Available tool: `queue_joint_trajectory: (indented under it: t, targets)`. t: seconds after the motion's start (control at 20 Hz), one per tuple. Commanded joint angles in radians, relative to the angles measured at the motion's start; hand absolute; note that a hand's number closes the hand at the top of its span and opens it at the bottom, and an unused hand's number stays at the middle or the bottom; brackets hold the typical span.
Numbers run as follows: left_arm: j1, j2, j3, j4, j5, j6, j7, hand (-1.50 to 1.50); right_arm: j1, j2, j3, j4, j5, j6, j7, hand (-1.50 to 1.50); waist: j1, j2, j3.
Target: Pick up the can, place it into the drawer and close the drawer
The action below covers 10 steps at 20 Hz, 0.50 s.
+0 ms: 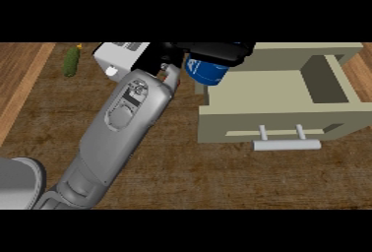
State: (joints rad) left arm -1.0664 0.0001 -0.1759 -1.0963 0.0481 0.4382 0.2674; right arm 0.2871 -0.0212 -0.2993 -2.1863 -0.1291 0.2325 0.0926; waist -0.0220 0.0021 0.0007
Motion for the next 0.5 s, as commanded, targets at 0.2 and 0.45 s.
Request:
queue_joint_trajectory:
  t: [0.2, 0.45]
  targets:
    - [-0.236, 0.0, -0.021, 0.259, 0.071, 0.068, -0.03, 1.5, 0.018, 0.014, 0.005, 0.049, 0.029, 0.018, -0.065, -1.5, -0.013, 0.004, 0.001]
    - [-0.313, 0.0, -0.125, 0.358, 0.191, 0.165, -0.031, 1.5, -0.039, -0.015, 0.001, 0.011, -0.009, 0.009, 0.027, -1.5, -0.03, 0.005, 0.001]
